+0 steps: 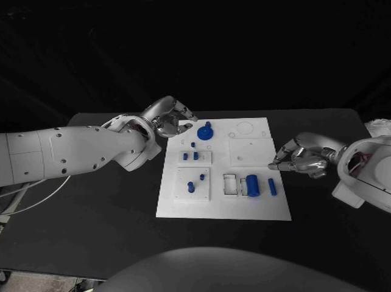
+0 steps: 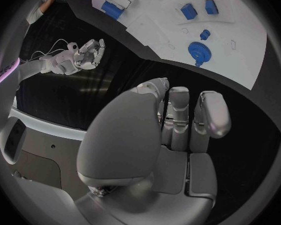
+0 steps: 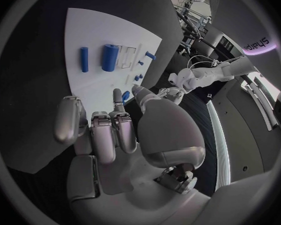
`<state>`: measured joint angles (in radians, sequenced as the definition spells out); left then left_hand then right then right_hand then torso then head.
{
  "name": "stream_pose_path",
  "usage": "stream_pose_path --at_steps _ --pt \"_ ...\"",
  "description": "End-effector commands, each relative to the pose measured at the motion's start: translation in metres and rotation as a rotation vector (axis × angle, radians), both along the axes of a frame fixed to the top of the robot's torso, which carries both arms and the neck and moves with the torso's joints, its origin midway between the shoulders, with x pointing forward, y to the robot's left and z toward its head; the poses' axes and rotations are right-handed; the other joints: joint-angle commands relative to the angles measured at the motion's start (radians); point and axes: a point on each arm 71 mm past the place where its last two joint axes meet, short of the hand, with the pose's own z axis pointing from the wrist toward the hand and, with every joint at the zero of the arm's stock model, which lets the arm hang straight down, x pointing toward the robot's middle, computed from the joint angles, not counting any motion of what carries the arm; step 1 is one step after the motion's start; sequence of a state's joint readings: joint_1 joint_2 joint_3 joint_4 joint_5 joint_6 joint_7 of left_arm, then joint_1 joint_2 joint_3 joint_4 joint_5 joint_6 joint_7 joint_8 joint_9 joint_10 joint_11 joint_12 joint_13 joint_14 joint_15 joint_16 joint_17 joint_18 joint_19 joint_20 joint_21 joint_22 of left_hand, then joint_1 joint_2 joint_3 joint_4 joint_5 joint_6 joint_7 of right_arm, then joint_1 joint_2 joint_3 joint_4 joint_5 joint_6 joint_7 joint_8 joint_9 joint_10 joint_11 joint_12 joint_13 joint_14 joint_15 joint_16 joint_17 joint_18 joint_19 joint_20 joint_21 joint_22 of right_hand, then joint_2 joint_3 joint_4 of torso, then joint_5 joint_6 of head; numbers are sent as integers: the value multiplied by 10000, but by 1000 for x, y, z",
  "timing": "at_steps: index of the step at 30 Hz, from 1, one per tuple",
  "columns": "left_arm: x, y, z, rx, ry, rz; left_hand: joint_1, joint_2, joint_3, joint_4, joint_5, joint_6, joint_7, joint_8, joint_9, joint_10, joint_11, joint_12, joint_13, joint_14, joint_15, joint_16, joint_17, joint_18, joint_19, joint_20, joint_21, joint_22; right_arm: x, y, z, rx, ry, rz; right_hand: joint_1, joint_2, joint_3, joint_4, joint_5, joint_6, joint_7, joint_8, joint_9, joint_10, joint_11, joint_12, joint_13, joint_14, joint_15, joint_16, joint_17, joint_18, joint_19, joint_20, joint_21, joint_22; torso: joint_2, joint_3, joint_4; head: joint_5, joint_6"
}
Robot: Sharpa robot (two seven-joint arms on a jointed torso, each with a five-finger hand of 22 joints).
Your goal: Assemble the parts on the task board
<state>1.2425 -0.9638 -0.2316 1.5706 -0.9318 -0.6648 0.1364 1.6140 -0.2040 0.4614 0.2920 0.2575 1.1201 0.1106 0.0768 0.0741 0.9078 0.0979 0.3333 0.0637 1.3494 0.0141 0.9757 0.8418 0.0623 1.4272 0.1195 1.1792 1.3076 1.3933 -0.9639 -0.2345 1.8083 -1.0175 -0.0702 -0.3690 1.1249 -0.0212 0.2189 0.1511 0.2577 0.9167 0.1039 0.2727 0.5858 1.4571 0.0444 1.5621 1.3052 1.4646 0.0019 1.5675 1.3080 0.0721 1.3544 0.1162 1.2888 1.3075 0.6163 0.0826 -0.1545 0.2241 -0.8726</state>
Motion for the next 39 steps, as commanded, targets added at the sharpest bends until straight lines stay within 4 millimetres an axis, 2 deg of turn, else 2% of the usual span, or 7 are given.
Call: stream_pose_path --at_steps 1,11,23,27,29,32,39 --pt "-1 -2 2 -106 -212 -82 -102 -3 67 -20 35 -2 45 -34 12 76 1 69 11 -74 -16 -22 -5 160 -67 -22 -54 1605 0 -5 -15 -2138 855 -55 -708 52 -305 468 -155 396 -102 316 262 1137 -109 86 2656 1062 -132 33 2628 -215 743 -126 936 1984 2 -1 11 -113 0" --pt "0 -4 0 -96 -141 -144 -103 12 94 -17 43 6 52 -30 14 96 -4 86 13 -74 -21 -10 5 159 -67 -28 -47 1606 3 22 -31 -2648 1235 271 -1580 194 -793 952 -816 1016 -360 171 397 1137 -403 86 2656 1062 -461 33 2628 -557 1770 -475 2282 2419 -14 -4 1 -110 0" --pt "1 -5 -1 -87 -110 -158 -109 19 104 -14 47 8 57 -29 15 101 -3 91 13 -73 -21 -2 13 157 -65 -29 -38 1609 11 52 -46 -3578 1777 857 -2292 294 -1277 1253 -1767 1738 -511 -109 294 1137 -532 86 2656 1062 -595 33 2628 -567 1808 -607 2330 2431 -7 -6 3 -83 0" --pt "1 -6 -1 -84 -83 -178 -109 19 104 -14 47 8 57 -29 15 101 -3 91 13 -73 -21 -2 13 157 -65 -29 -38 1609 16 58 -49 -3882 1636 893 -2291 303 -1376 1155 -1620 2125 -683 252 824 1137 -687 86 2656 1062 -720 33 2628 -558 1791 -713 2305 2420 1 -2 1 -55 0" --pt "1 -6 -1 -78 -71 -171 -109 19 104 -14 47 8 57 -29 15 101 -3 91 13 -73 -21 -2 13 157 -65 -29 -38 1609 18 60 -50 -4163 1575 995 -2312 324 -1454 1099 -1568 2007 -745 570 1515 1137 -812 86 2656 1062 -800 33 2628 -546 1762 -815 2259 2401 -4 -5 -1 2 0" --pt "1 -6 -1 -71 -63 -161 -109 19 104 -14 47 8 57 -29 15 101 -3 91 13 -73 -21 -2 13 157 -65 -29 -38 1609 20 63 -51 -4638 1427 1171 -2347 289 -1548 1051 -1540 1789 -765 822 2175 1137 -837 86 2656 1062 -834 33 2628 -481 1615 -862 2045 2314 -12 -5 0 45 0" --pt "1 -6 -2 -65 -14 -151 -109 19 104 -14 47 8 57 -29 15 101 -3 91 13 -73 -21 -2 13 157 -65 -29 -38 1609 25 64 -52 -5304 1262 1329 -2295 288 -1611 902 -1192 1234 -711 933 3104 1137 -742 86 2656 1062 -797 33 2628 -398 1412 -823 1744 2199 -13 -6 1 35 0"
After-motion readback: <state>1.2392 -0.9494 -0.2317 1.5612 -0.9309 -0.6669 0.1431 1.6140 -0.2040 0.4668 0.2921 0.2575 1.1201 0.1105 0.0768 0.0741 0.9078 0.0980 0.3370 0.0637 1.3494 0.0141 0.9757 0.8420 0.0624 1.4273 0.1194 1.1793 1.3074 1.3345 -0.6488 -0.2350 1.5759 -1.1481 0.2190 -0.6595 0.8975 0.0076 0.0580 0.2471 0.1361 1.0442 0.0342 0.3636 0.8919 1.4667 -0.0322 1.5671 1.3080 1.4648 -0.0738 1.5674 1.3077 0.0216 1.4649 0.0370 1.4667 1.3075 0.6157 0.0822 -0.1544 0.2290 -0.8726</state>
